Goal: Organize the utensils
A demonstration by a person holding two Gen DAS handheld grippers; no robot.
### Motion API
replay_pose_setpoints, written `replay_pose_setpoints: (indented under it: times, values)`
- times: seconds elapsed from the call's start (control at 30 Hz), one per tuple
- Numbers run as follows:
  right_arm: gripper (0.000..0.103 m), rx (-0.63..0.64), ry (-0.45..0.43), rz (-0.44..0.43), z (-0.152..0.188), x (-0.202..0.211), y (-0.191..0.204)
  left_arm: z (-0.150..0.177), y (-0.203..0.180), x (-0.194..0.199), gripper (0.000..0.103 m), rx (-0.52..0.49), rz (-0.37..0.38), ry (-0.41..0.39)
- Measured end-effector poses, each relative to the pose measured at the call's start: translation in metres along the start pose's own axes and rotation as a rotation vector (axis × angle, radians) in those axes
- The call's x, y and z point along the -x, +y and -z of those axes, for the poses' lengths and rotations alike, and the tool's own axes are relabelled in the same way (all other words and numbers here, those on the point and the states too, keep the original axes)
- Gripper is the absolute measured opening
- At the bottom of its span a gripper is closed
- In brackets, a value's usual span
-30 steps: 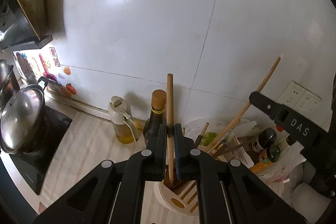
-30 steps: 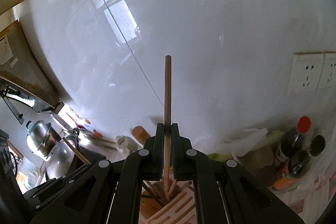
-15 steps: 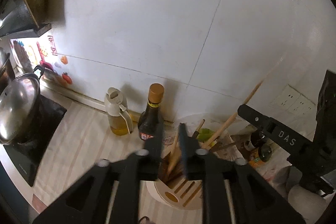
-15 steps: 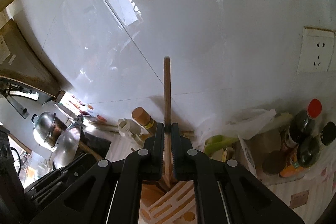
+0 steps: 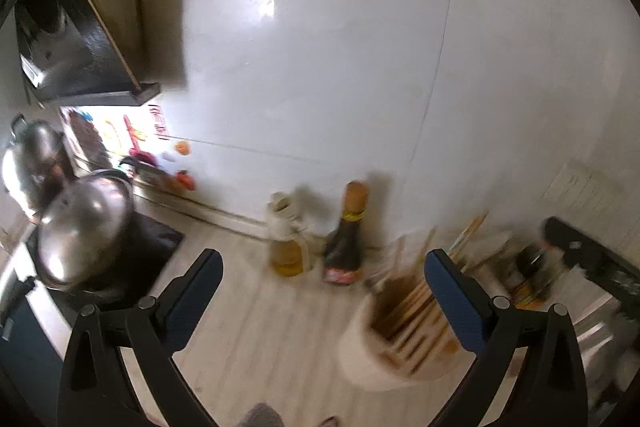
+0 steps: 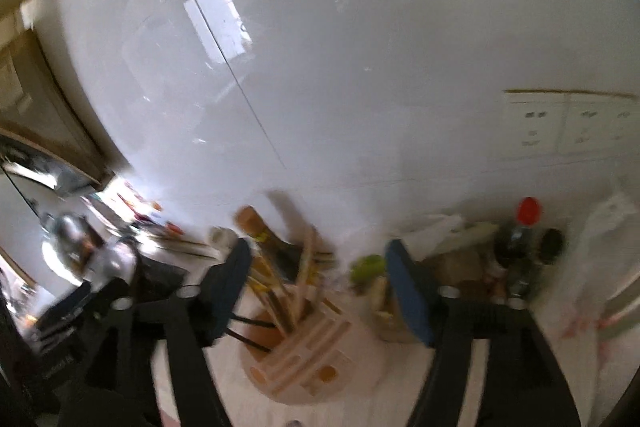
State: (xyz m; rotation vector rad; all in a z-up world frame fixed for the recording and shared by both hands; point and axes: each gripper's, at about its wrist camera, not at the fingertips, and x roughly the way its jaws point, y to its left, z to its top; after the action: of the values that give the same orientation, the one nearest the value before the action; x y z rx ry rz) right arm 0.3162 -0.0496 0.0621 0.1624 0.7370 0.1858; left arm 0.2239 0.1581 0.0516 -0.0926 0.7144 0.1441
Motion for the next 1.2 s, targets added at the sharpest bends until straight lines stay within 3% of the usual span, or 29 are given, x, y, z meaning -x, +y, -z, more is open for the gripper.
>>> replay_pose_setpoints:
  times: [0.07, 0.27, 0.43, 0.67, 0.93, 1.2]
  values:
    - [0.1, 0.044, -0.007, 0.076, 0.013, 0.006, 0.002, 0.012, 0.003, -0.003, 0.103, -0.02, -0.02, 0.015]
    - [0.103, 0.171, 0.023, 0.24, 0.07, 0.004, 0.012, 0.043, 0.007, -0.01, 0.103, -0.045, -0.062, 0.05]
    - [0.103, 0.195, 0.032, 0.262, 0.098, 0.005, 0.013, 0.059, 0.003, -0.007, 0.103, -0.063, -0.08, 0.057]
    - [0.103, 0.184, 0.006, 0.267, 0.113, 0.026, 0.01, 0.079, 0.003, 0.014, 0.103, -0.058, -0.065, 0.064]
    - [0.103, 0.171, -0.062, 0.297, 0.144, 0.092, 0.024, 0.099, 0.012, 0.072, 0.103, -0.088, -0.004, 0.011]
    - [0.103, 0.13, -0.184, 0.352, 0.194, 0.201, 0.062, 0.129, 0.039, 0.154, 0.103, -0.15, 0.075, -0.036]
